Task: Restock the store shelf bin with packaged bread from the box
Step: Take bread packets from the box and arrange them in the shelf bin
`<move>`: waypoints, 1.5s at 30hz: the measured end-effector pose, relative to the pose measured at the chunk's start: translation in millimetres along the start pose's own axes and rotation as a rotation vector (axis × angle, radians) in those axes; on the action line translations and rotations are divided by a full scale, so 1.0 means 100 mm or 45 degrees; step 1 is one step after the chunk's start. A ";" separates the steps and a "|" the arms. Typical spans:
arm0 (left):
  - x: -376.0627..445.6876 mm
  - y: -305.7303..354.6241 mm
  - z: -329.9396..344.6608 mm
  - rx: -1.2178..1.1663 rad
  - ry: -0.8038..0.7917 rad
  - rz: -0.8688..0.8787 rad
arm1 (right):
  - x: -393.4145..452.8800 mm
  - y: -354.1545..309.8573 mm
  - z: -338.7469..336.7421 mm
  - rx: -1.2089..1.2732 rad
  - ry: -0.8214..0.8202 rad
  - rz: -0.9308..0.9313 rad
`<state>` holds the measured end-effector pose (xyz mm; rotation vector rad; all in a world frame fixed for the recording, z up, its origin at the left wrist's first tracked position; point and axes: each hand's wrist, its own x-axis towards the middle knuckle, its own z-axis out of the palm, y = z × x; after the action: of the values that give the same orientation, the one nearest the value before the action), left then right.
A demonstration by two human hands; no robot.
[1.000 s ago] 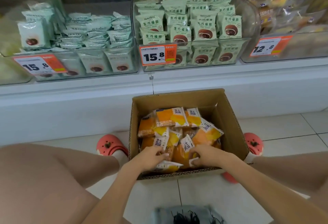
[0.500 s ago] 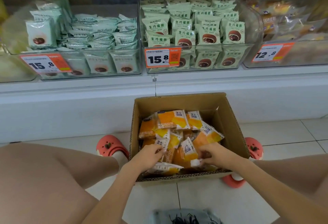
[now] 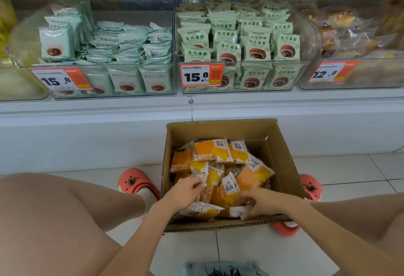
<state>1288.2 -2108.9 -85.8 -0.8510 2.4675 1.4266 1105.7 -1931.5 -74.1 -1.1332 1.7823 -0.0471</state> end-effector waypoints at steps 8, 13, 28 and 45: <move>-0.04 0.05 -0.03 0.026 0.010 0.000 | 0.06 -0.13 -0.06 -0.078 0.475 -0.086; -0.09 0.27 -0.05 -0.029 -0.032 0.098 | -0.25 -0.42 -0.54 0.068 0.591 -0.285; 0.01 0.95 -0.54 -0.408 0.104 0.312 | -0.45 -1.11 -1.28 0.201 0.788 -0.569; 0.09 0.77 -0.39 -1.081 -0.031 0.078 | -0.33 -0.67 -0.62 1.661 0.606 -0.168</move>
<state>1243.8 -2115.7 -12.2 -0.8539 1.8239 2.5301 1107.3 -1972.6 13.6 -0.2486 1.5283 -1.4258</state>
